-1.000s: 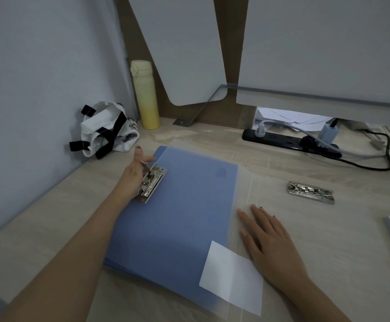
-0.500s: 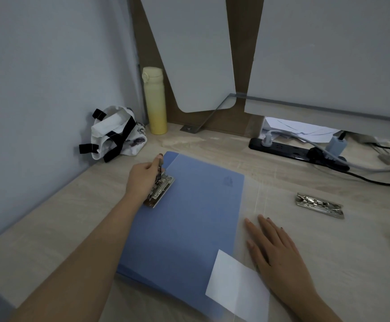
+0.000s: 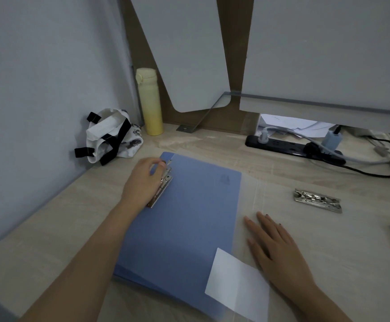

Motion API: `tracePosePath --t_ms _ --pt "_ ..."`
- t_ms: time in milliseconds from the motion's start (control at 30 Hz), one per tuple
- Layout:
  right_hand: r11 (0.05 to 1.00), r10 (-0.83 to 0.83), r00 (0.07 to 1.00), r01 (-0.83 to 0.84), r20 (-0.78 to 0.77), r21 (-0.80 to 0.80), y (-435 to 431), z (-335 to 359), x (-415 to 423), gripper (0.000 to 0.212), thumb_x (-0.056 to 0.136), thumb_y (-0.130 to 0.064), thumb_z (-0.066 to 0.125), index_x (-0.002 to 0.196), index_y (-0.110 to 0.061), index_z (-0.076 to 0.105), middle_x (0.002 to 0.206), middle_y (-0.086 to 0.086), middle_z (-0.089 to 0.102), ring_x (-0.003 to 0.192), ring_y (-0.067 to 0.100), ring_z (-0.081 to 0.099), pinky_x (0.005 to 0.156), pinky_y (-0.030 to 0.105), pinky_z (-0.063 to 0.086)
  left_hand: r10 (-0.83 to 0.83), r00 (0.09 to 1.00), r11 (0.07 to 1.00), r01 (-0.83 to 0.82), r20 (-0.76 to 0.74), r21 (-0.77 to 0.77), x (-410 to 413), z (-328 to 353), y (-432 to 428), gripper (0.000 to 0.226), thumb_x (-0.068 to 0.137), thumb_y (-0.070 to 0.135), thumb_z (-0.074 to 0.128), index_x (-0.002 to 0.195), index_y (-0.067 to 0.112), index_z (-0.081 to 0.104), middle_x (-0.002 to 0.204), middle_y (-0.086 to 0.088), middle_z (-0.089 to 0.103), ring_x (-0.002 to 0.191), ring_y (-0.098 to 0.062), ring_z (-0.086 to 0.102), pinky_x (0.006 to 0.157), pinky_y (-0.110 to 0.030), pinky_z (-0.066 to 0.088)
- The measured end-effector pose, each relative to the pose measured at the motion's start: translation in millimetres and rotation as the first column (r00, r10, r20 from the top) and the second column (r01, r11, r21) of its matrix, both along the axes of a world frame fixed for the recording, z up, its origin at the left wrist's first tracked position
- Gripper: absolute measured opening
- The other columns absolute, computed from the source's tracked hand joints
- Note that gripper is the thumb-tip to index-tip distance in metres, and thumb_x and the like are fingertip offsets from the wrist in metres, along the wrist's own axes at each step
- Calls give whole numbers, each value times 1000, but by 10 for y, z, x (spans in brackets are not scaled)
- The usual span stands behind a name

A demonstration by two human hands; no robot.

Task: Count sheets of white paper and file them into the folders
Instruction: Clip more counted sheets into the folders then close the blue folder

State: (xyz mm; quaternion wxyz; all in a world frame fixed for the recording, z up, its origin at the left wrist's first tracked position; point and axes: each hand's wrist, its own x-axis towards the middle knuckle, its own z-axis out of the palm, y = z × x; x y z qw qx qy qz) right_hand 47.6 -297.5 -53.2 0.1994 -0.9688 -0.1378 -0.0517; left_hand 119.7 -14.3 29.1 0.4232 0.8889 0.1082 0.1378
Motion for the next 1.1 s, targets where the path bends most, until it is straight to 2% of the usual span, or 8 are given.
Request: tracePosePath --t_ms 167,300,433,567,667,733,900,1100 --pt "978 -24 997 38 -74 203 -211 171 114 42 91 -18 51 133 -23 50 147 -5 38 136 13 33 104 11 15 -176 974 964 142 140 227 -86 110 -598 33 96 21 45 127 14 52 146 -1 39 139 -16 29 109 -27 24" --pt "962 -225 973 230 -47 146 -522 255 342 44 88 -8 53 132 -10 50 144 11 43 133 28 37 108 28 24 -429 903 835 413 -41 363 -59 -1 -1277 41 98 25 38 138 14 41 156 -1 24 147 -13 8 116 -25 3" --pt "955 -297 955 297 -15 5 -723 300 618 47 91 -12 49 137 -4 41 146 17 38 135 33 33 111 35 22 -517 821 684 566 -241 460 61 -253 -1877 49 101 27 27 147 12 23 160 -4 7 148 -15 -4 118 -31 -5" --pt "964 -251 968 249 -10 -92 -822 259 798 48 95 -18 42 141 -8 35 147 14 35 137 29 29 111 33 20 -500 807 652 590 -315 476 110 -506 -2262 53 101 28 20 150 9 11 160 -9 3 148 -19 -4 118 -30 -6" --pt "965 -231 969 239 85 -111 -891 138 868 45 93 -17 48 136 -6 45 132 19 50 123 36 43 103 40 35 -487 828 671 558 -276 489 75 -729 -2394 61 98 40 3 149 8 11 160 -11 4 148 -20 -1 117 -30 -8" --pt "961 -247 953 263 174 -80 -901 46 888 41 91 -19 47 128 -5 54 120 19 59 110 37 51 94 42 44 -451 878 705 461 -162 538 57 -815 -2418 75 91 46 -13 148 6 18 158 -13 12 148 -22 7 116 -35 -7" --pt "959 -270 938 282 218 -22 -871 16 897 46 89 -27 34 120 -8 62 116 16 62 107 33 54 93 38 44 -448 855 690 516 -260 508 78 -776 -2422 77 83 48 -15 149 11 -1 160 -6 -8 147 -16 -13 110 -28 -20" --pt "934 -352 907 326 231 144 -851 133 914 32 89 -17 52 120 -9 55 115 12 58 107 30 51 91 38 42 -457 858 687 509 -236 519 65 -794 -2427 84 76 48 -16 149 11 -1 160 -7 -6 146 -16 -13 110 -28 -20"
